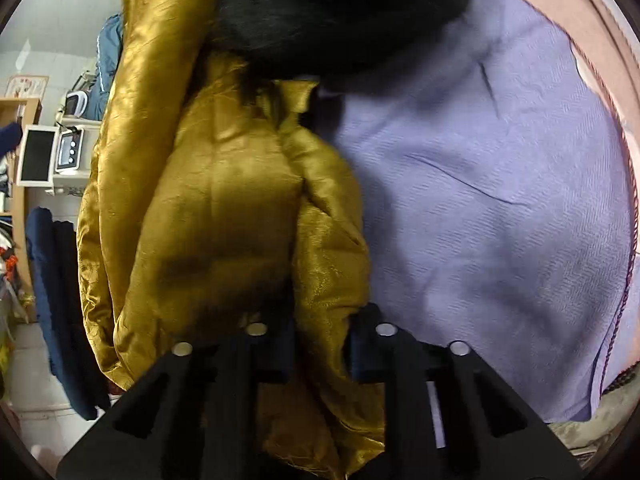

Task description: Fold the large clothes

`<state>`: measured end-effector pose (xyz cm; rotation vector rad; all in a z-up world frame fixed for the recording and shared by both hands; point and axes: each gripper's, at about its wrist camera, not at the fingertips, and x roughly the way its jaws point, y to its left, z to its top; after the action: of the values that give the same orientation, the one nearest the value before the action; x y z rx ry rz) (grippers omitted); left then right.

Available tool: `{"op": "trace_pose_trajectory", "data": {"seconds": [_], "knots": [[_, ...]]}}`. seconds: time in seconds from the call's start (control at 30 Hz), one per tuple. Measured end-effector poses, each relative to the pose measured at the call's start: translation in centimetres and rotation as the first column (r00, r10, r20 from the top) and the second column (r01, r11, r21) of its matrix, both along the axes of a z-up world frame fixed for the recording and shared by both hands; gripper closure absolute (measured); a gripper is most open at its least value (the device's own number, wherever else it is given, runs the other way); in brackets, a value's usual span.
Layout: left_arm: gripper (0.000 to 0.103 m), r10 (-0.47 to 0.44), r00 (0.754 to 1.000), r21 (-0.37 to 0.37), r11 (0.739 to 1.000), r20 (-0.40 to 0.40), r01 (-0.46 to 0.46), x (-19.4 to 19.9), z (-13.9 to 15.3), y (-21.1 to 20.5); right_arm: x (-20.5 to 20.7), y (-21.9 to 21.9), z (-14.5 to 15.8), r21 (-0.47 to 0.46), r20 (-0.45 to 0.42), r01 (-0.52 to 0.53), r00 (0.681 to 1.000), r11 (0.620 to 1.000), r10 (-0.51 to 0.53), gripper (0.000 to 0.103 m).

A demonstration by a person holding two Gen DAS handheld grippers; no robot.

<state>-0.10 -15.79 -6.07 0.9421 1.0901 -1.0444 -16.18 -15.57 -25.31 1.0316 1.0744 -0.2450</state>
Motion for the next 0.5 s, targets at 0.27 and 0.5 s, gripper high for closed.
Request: {"op": "trace_pose_trajectory", "data": {"seconds": [0.27,0.5], "knots": [[0.007,0.161,0.984,-0.219,0.965,0.072,-0.142,6.3,8.5,0.6,5.6,1.8,18.6,-0.411,0.224,-0.056,0.961,0.91,0.16,0.095],[0.007,0.455,0.88,-0.527,0.785,0.134,-0.326,13.7,22.8,10.4,8.2,5.2,37.4,-0.591,0.491,-0.06,0.765,0.804,0.418,0.096]]}}
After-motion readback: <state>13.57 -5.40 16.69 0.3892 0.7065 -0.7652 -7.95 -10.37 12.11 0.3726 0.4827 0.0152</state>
